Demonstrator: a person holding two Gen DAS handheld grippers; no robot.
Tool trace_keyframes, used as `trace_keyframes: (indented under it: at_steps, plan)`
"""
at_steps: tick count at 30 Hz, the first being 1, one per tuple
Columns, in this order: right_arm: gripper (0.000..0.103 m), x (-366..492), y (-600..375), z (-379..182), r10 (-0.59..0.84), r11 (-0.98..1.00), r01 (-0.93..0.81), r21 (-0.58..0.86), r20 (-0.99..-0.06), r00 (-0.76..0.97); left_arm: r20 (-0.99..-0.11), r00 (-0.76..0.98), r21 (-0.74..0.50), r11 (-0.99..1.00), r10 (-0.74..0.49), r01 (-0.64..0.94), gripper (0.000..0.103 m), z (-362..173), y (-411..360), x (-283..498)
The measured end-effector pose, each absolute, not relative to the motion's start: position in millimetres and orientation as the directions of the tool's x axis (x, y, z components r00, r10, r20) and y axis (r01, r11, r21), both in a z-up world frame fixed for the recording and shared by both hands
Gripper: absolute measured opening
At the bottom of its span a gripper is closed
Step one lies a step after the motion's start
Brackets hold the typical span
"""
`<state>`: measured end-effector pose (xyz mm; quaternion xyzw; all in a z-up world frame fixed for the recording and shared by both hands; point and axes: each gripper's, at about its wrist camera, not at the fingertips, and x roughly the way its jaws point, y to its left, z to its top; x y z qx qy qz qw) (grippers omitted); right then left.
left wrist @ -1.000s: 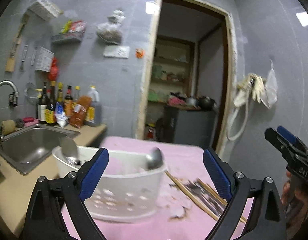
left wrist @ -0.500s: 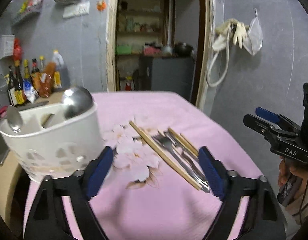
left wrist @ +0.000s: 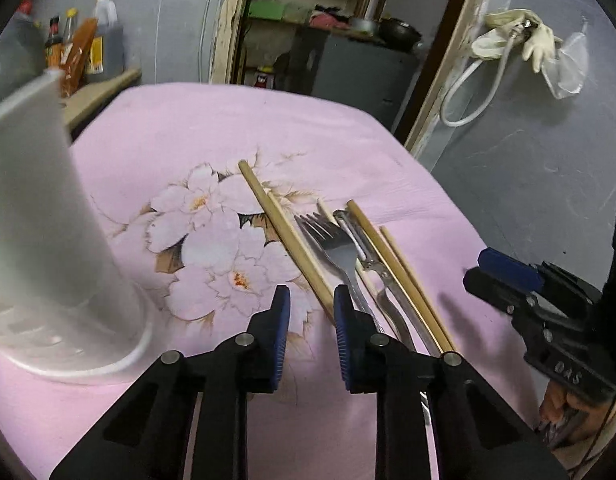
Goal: Organize utensils
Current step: 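Withdraw the right gripper from the caddy back toward the utensil pile, then close the right gripper on a single wooden chopstick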
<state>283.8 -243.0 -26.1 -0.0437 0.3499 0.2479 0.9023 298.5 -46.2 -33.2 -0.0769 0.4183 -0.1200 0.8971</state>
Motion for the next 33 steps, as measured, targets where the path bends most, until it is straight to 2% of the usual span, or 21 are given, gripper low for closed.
trace_keyframes:
  at_steps: [11,27,29,30,31,33]
  plan:
    - [0.027,301.6,-227.1,-40.3,0.41,0.848,-0.523,0.09,-0.735,0.54,-0.756,0.576,-0.301,0.947,-0.309,0.113,0.015,-38.8,-38.9,320.5]
    - [0.026,311.7,-198.3,-45.7,0.283,0.836,-0.544,-0.072,-0.793,0.54,-0.755,0.544,-0.356,0.925,-0.367,0.13,0.008,-41.0,-41.5,325.5]
    - [0.02,308.2,-195.7,-45.6,0.263,0.832,-0.545,-0.105,-0.789,0.554,-0.754,0.54,-0.36,0.923,-0.374,0.136,0.007,-40.4,-40.5,322.3]
    - [0.013,305.8,-196.4,-44.4,0.255,0.831,-0.544,-0.12,-0.786,0.563,-0.754,0.54,-0.36,0.923,-0.375,0.138,0.007,-40.0,-41.4,320.2]
    - [0.009,304.1,-197.8,-43.2,0.256,0.829,-0.545,-0.123,-0.784,0.566,-0.753,0.539,-0.358,0.923,-0.376,0.143,0.003,-39.0,-40.8,317.5]
    - [0.006,300.3,-204.7,-41.7,0.262,0.832,-0.544,-0.113,-0.783,0.564,-0.757,0.538,-0.34,0.927,-0.37,0.16,0.0,-36.0,-41.4,310.7]
